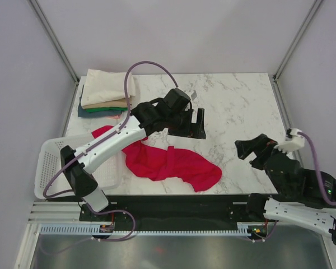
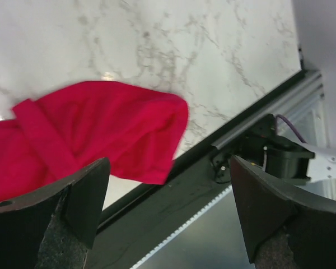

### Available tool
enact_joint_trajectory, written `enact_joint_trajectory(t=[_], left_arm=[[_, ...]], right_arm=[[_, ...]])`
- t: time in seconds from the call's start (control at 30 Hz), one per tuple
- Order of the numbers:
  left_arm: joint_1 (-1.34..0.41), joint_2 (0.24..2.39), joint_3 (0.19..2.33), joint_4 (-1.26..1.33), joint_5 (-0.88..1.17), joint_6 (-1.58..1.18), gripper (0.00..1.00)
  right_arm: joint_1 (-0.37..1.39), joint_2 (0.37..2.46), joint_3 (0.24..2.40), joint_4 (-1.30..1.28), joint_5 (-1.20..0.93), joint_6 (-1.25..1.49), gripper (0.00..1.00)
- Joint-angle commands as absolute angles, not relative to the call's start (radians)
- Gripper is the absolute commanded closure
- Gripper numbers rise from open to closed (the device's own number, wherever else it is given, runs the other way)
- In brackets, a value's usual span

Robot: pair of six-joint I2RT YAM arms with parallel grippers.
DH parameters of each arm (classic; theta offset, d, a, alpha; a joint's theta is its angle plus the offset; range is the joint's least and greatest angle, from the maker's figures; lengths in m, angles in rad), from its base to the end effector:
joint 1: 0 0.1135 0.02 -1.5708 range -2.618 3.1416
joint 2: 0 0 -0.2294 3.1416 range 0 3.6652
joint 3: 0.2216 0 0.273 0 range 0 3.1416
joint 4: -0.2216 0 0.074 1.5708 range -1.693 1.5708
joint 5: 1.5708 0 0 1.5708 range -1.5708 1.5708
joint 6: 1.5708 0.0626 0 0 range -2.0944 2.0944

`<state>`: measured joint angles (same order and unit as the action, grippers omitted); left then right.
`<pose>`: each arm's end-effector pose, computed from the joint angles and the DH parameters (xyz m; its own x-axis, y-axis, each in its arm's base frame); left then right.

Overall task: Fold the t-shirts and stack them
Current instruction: Move the tshirt to the center of the board

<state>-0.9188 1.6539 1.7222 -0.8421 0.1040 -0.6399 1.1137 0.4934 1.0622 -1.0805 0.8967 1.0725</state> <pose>0.2364 -0.3204 0.3249 -0.8391 0.1205 -0.5304 0.4171 0.7684 -0.4853 0.0918 0.0759 0.3608 -0.3312 0.5689 -0.7527 0.0658 0.8098 0.5831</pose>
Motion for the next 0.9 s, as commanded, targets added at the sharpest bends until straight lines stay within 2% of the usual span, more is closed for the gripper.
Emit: enact_joint_trajectory(t=[0.0, 0.13, 0.3, 0.5, 0.67, 0.87], left_arm=[[-0.888, 1.441, 1.727, -0.851, -0.145, -0.580, 0.06], [-0.815, 1.215, 1.550, -0.864, -0.285, -0.578, 0.06], [-0.727, 0.845, 1.312, -0.838, -0.440, -0.549, 0.05], [-0.727, 0.508, 1.004, -0.724, -0.528, -0.523, 0.04], [-0.727, 0.423, 0.868, -0.738, -0.615, -0.503, 0.04], [-0.727, 0.361, 0.792, -0.762, -0.669, -0.555, 0.04]], right_arm=[[1.115, 0.676, 0.990, -0.981, 0.703, 1.049, 0.02], [1.114, 0.917, 0.982, -0.768, 0.591, 0.990, 0.02], [1.100, 1.251, 1.084, -0.617, 0.522, 0.908, 0.06], [0.976, 1.577, 1.178, -0.441, 0.358, 0.822, 0.20], [0.907, 1.771, 1.251, -0.324, 0.229, 0.796, 0.27], [0.851, 1.891, 1.285, -0.264, 0.180, 0.773, 0.36]])
